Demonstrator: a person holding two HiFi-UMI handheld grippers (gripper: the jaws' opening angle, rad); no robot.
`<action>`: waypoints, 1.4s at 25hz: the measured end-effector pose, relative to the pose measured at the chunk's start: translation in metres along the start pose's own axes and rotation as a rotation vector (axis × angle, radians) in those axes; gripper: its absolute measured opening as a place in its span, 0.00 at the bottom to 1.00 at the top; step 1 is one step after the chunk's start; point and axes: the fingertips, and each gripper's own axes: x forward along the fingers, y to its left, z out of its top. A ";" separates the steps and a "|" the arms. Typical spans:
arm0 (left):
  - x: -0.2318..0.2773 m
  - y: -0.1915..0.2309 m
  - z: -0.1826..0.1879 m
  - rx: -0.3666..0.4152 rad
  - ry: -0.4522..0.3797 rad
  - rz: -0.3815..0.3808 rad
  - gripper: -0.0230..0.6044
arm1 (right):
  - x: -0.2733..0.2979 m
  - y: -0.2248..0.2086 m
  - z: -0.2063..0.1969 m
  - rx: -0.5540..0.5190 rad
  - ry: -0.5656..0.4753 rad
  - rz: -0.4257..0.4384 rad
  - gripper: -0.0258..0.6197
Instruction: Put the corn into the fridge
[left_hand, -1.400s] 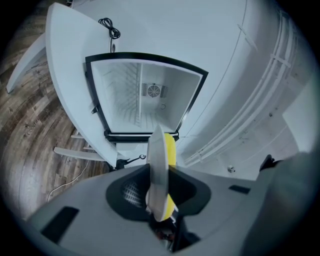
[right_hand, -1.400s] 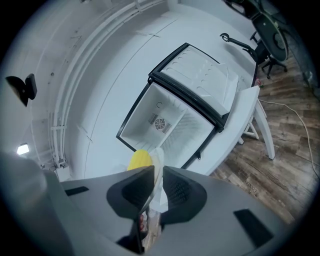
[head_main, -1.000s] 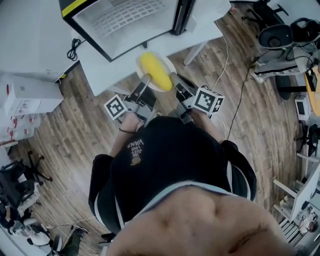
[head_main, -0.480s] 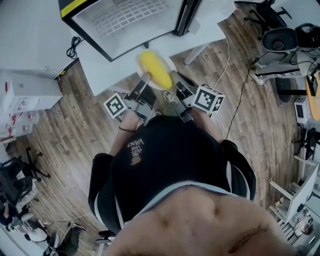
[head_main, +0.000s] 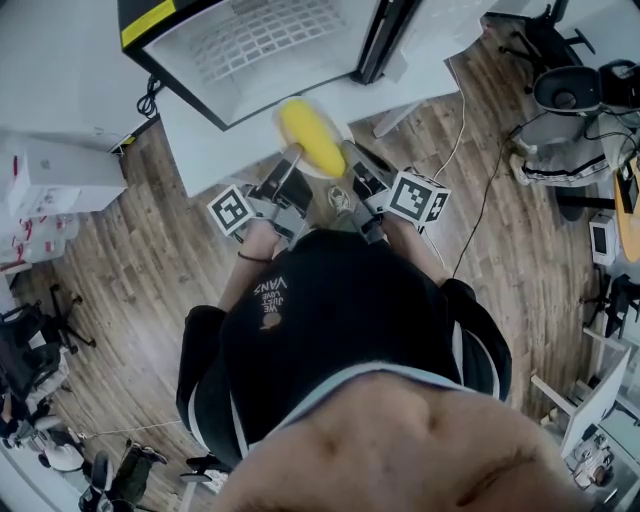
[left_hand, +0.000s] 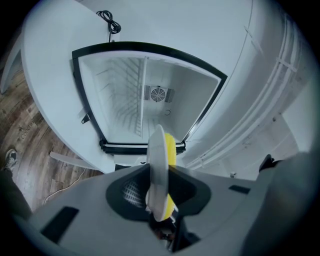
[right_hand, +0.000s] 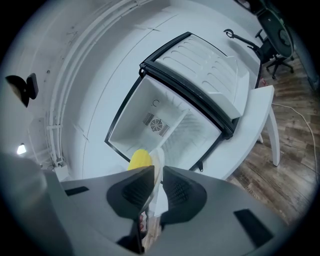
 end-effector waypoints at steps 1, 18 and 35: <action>0.003 0.001 0.003 0.002 -0.004 0.001 0.16 | 0.003 -0.002 0.003 -0.003 0.003 0.001 0.10; 0.042 0.011 0.038 0.027 -0.097 0.014 0.16 | 0.047 -0.020 0.045 -0.023 0.079 0.065 0.10; 0.063 0.011 0.074 0.080 -0.243 0.018 0.16 | 0.094 -0.029 0.074 -0.054 0.192 0.162 0.11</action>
